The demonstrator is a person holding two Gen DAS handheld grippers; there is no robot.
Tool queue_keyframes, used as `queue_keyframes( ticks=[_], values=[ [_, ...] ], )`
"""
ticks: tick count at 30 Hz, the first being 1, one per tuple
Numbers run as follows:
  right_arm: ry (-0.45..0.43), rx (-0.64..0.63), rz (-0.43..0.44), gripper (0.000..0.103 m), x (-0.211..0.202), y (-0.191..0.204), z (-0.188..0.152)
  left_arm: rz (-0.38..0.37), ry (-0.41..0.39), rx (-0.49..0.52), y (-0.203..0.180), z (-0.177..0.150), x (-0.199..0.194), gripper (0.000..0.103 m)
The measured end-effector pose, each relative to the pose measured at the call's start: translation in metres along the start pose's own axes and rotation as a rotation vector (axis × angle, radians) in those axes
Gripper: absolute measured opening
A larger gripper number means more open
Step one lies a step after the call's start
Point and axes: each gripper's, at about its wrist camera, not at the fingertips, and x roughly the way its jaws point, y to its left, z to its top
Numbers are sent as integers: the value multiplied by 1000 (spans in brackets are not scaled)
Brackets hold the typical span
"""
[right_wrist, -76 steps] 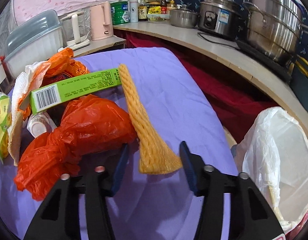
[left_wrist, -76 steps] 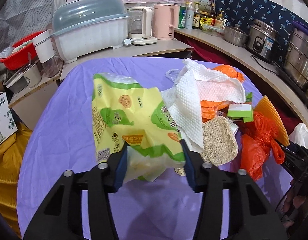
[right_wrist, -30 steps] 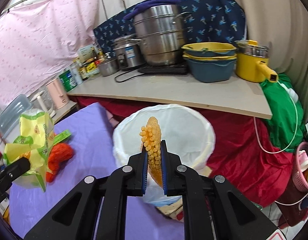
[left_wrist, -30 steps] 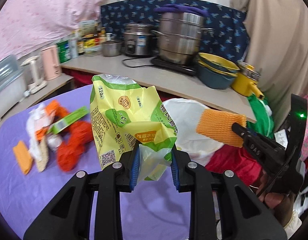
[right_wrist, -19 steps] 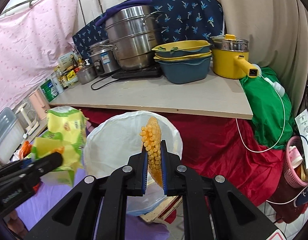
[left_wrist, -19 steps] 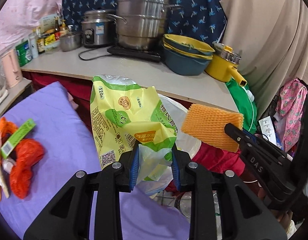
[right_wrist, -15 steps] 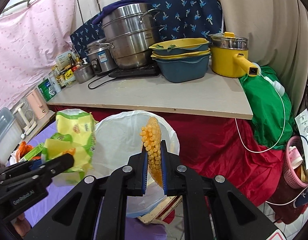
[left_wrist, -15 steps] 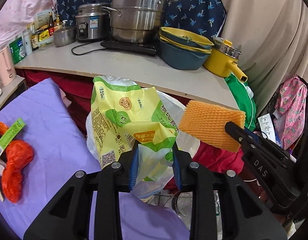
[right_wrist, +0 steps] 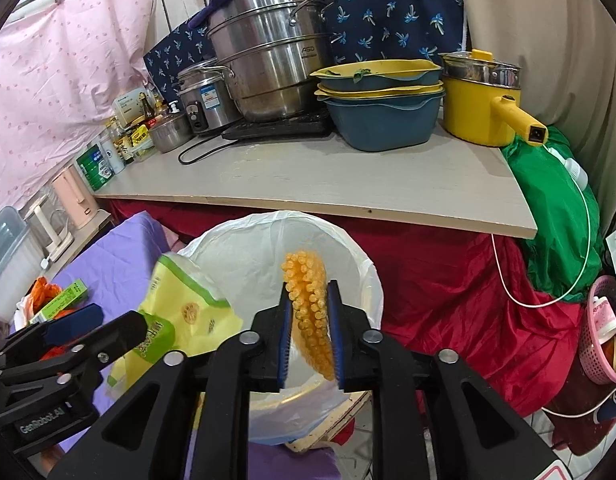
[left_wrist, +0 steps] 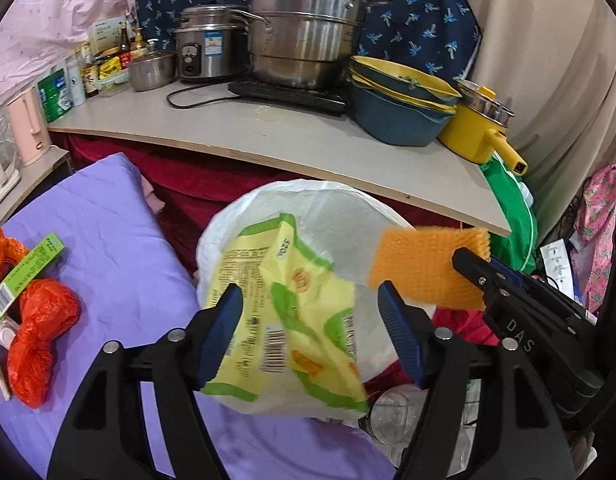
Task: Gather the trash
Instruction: 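Open both tools to drop the snack bag and mesh sleeve into the bin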
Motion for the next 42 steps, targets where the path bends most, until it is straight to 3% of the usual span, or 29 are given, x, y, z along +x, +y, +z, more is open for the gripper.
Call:
queue_keyframes(
  ticks=[8,14,19,26,32,36,42],
  values=[
    [-13,-25,21,42,-1,16,2,61,-16,-61,29,-4,-13,76],
    [-16,-19,26,44,-13,16,-4,80,-30,-95,49,-14,-33,77],
    [-15,-24,28,44,-27,14,-16,97,-16,-103,58,-40,-53,77],
    [-2,-6,20,46,-36,6,-32,117,80,-60,43,-75,-24,77],
    [-2,1,11,46,-41,-3,-32,120,75,-7,13,-51,8,75],
    [-16,11,8,47,-47,-9,-30,88,10,-20,1,-28,-6,75],
    [-15,8,17,49,-48,-9,-30,98,-1,-30,5,-34,-22,75]
  ],
)
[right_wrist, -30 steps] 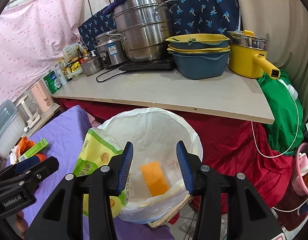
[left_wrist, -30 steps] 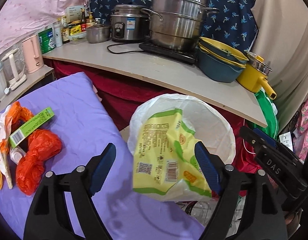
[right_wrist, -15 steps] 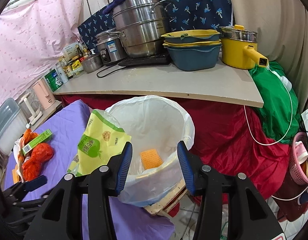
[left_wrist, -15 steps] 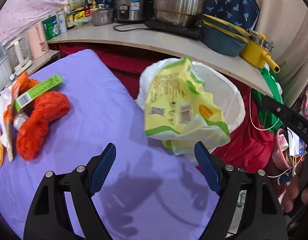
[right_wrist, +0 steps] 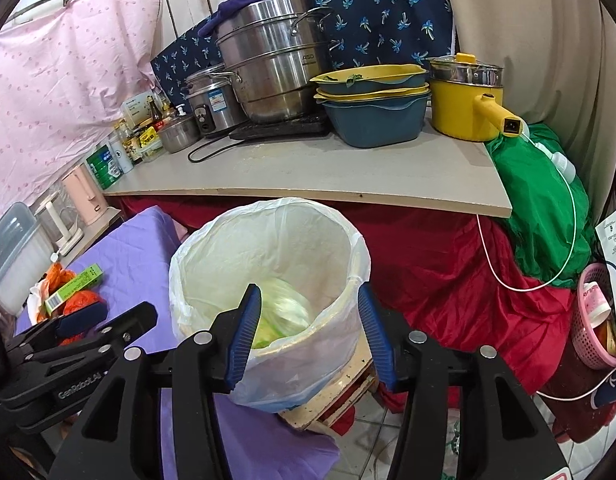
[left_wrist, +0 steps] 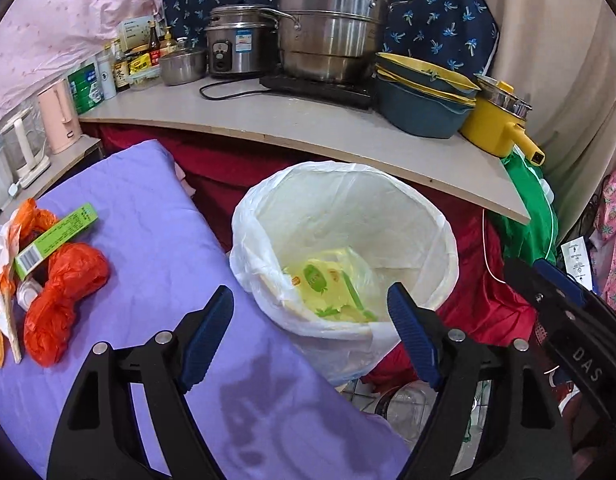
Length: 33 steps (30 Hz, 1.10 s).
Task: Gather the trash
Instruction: 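Open both tools to drop the snack bag and mesh sleeve into the bin, then grasp the orange mesh sleeve with left tool while right tool grasps orange plastic bag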
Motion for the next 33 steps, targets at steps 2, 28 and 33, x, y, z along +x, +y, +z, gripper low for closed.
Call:
queue_keyframes(
  ticks=[2,28,33],
  values=[
    [1,-4,11,49,-1,3,-1,8,-6,-11,5,-2,-5,75],
    [13,-175,173,59,-33,125,-36,213,-49,-236,136,-59,-91,76],
    [33,-221,222,59,-34,162,-50,266,-50,-300,172,-73,-108,76]
  ],
)
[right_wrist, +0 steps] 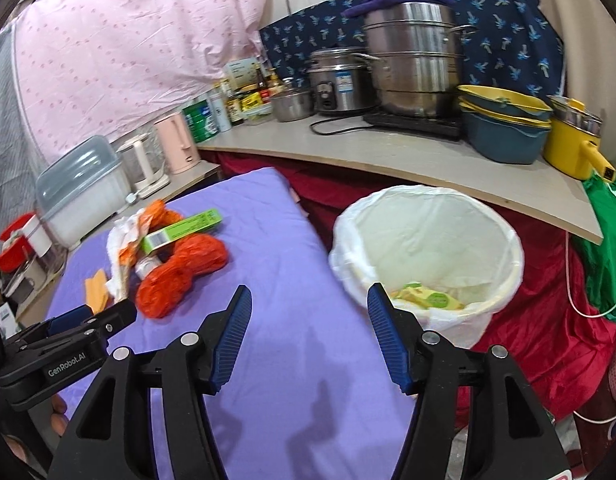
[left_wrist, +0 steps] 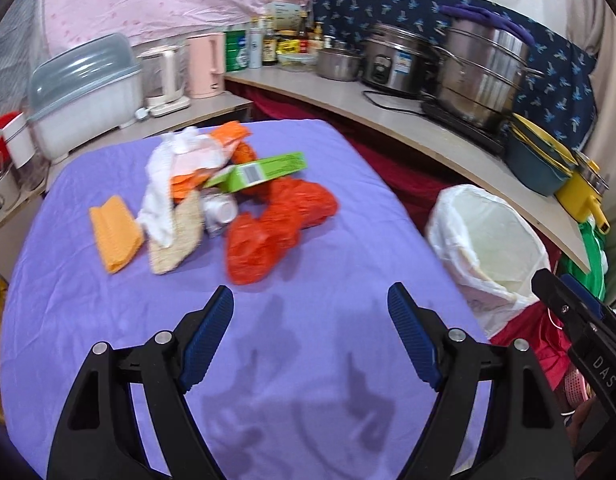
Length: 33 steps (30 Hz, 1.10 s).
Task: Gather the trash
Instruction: 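Grasp the orange mesh sleeve with left tool while right tool grasps orange plastic bag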
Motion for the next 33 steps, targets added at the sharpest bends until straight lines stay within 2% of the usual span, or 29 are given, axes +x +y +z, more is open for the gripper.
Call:
queue_keyframes(
  ticks=[10,17,24,26,33],
  values=[
    [42,-71,86,59,24,73,-10,105,-4,-101,84,-5,-7,76],
    [87,-50,143,59,57,112,-6,161,-6,-177,142,-4,-4,76],
    [124,2,146,59,97,135,5,196,3,-249,188,7,15,78],
    [126,14,138,64,107,138,7,207,9,-266,199,12,24,80],
    [168,28,110,64,146,149,6,216,51,-284,222,22,63,82]
  ],
)
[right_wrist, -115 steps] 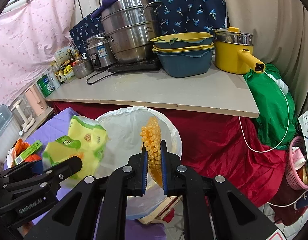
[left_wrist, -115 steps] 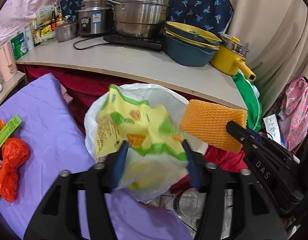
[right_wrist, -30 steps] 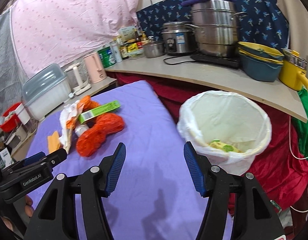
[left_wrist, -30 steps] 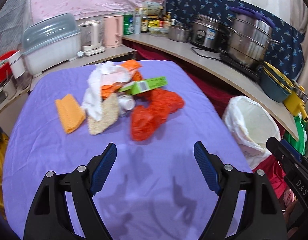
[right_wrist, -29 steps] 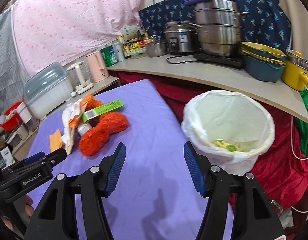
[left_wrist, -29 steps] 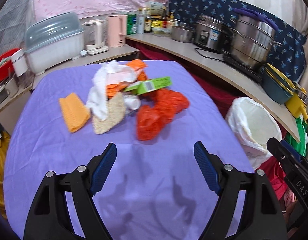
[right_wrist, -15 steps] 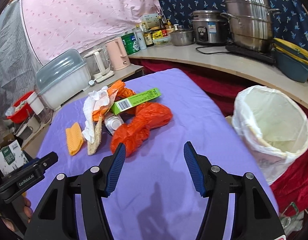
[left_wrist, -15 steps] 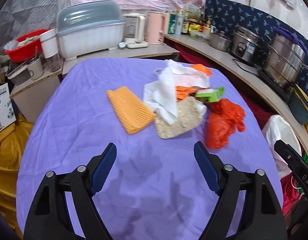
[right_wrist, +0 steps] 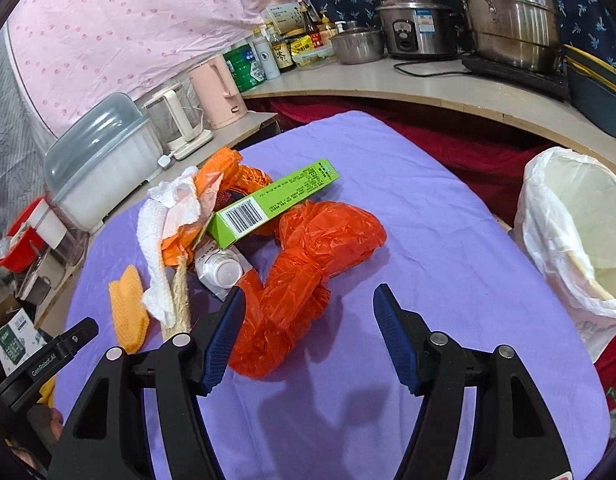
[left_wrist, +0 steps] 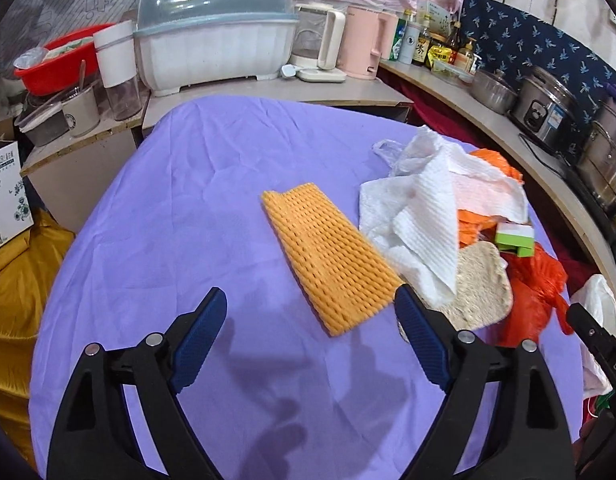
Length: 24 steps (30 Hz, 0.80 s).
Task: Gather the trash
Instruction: 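Grasp the orange mesh sleeve with left tool while right tool grasps orange plastic bag, then carry the mesh sleeve and orange plastic bag with both tools over the bin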
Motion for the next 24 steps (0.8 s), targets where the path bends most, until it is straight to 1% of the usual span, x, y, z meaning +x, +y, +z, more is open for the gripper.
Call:
queue_keyframes(
  ticks=[7,10,12,13,14,15,16,17,18,19,20,21,24],
  values=[
    [41,28,3,64,35,7,2,-6,56,-43,4,10,39,82],
    [52,20,5,64,44,11,1,-18,73,-45,2,12,50,78],
    [58,16,8,64,47,11,-1,-31,86,-36,-1,11,55,66],
    [62,16,13,61,49,11,-2,-37,90,-32,-2,11,57,64],
    [66,16,18,56,51,11,-2,-41,95,-27,-4,10,59,58],
    [70,16,20,55,52,11,-2,-45,97,-23,-6,9,60,47],
    [72,15,19,52,53,11,-3,-54,101,-17,-8,9,61,43],
    [69,17,20,50,52,10,-3,-56,100,-13,-9,8,60,36],
    [68,17,24,48,51,9,-3,-59,95,-7,-12,8,58,26],
    [66,17,26,46,50,8,-4,-58,92,3,-14,7,56,23],
    [65,17,27,41,48,7,-4,-55,86,9,-16,7,53,19],
    [62,17,29,39,46,5,-4,-59,84,11,-17,6,51,15],
    [53,27,31,36,37,-3,-4,-68,71,14,-20,5,41,12]
  ],
)
